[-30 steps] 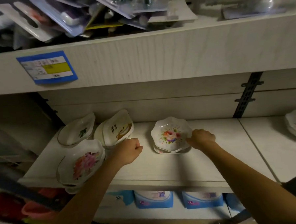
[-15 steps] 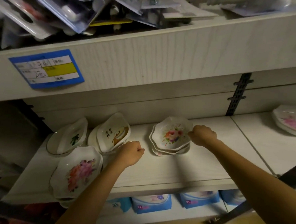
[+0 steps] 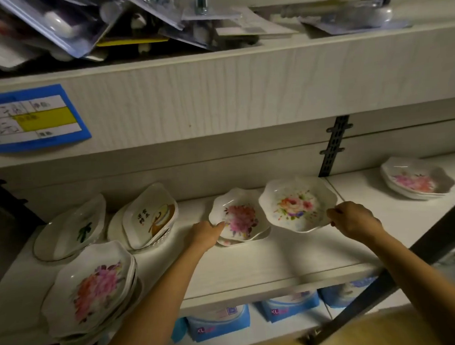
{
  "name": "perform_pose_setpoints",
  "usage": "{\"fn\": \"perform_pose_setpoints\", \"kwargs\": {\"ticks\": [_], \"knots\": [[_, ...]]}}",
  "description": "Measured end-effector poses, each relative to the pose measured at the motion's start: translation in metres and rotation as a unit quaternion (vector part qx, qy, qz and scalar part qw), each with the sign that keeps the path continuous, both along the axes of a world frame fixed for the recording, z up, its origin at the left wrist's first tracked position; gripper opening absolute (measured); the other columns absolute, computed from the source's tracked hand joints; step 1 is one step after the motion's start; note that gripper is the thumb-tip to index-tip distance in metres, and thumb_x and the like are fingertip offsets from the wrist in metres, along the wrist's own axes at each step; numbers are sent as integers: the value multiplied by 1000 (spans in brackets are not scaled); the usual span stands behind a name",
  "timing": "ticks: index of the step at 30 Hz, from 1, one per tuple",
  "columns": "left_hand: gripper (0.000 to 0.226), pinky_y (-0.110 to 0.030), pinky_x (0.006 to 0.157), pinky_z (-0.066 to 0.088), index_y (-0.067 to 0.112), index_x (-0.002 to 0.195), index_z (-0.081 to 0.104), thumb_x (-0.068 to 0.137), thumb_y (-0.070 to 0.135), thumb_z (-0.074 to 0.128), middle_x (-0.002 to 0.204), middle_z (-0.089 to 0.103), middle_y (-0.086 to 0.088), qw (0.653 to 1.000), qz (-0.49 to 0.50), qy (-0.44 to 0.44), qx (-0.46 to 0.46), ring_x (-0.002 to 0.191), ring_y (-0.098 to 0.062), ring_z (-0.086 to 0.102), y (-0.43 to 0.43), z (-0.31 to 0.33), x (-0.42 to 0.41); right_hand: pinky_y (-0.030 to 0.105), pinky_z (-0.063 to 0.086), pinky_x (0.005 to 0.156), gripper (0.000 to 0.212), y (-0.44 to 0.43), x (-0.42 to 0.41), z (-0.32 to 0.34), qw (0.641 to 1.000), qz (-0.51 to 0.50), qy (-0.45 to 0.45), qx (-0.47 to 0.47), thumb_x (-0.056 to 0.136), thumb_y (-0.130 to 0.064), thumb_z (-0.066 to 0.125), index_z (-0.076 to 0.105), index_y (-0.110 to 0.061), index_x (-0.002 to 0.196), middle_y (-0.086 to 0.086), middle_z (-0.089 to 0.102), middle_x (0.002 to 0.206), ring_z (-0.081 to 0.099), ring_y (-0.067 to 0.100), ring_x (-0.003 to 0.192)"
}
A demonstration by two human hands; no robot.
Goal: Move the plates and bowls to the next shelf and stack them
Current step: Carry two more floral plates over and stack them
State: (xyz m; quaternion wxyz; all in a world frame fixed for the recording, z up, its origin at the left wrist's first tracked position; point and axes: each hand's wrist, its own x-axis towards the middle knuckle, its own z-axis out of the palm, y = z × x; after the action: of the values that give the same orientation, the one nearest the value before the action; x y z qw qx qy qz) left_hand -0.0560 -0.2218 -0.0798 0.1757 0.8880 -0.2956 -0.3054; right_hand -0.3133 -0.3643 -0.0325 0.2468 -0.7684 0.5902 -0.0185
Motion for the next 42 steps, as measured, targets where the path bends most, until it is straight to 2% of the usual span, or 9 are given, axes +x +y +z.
{"fn": "perform_pose_setpoints", "kwargs": {"ticks": [5,7,12,18,22,28,33,38,42], "knots": [[38,-31,67,41,-5,106,61,89,28,53,109,66,-22,1000,0,-17,6,92,-32,62,-5,-7,3,29,41,61,27,4,-19,-5,1000,-15,-3,15,92,-24,44,57,-17,70,5,60,79,53,18,68],[36,-30,68,39,-4,108,61,88,25,50,112,66,-22,999,-10,-39,16,85,-29,57,-8,-6,4,28,39,60,25,5,-22,-7,1000,-20,-2,18,93,-25,44,59,-16,76,3,60,79,52,16,67],[38,-35,85,47,-5,115,55,93,23,42,119,61,-24,998,-34,-50,28,110,-36,58,-13,-5,9,29,40,63,30,6,-27,-8,999,-28,-8,21,92,-25,44,54,-21,64,1,60,75,53,17,68],[34,-33,70,38,-7,106,61,92,17,43,112,64,-26,998,-28,-39,-29,105,-38,59,-10,2,16,29,41,67,33,15,-33,-1,999,-37,-23,17,93,-24,43,52,-22,62,-2,57,71,54,20,71],[31,-28,65,30,-9,98,63,90,15,44,105,64,-30,997,-26,-34,-65,100,-40,60,3,12,19,29,41,64,25,25,-42,5,998,-37,-48,15,95,-26,42,58,-16,79,-1,59,75,56,18,72],[27,-30,53,24,3,62,50,82,21,48,69,48,-23,990,-79,-1,-121,69,-27,48,26,35,15,36,51,78,28,54,-61,13,994,-80,-78,19,96,-30,42,60,-12,85,3,61,79,63,24,82],[29,-29,63,28,5,65,54,71,32,46,66,50,-12,982,-122,32,-143,67,-22,45,39,42,3,29,51,64,31,87,-86,13,992,-91,-88,-13,96,-30,42,58,-16,74,-1,58,66,60,17,65],[28,-29,59,30,10,57,53,69,34,43,59,52,-5,976,-161,28,-146,63,-22,47,48,46,-23,38,57,67,34,112,-116,9,991,-105,-81,-36,96,-30,44,64,-10,77,6,65,71,64,21,67],[29,-28,62,34,4,66,61,85,24,50,69,59,-9,971,-189,35,-145,68,-22,52,52,48,-45,18,34,48,35,127,-148,10,992,-102,-70,-34,96,-27,43,55,-20,65,-10,52,60,51,5,55]]}}
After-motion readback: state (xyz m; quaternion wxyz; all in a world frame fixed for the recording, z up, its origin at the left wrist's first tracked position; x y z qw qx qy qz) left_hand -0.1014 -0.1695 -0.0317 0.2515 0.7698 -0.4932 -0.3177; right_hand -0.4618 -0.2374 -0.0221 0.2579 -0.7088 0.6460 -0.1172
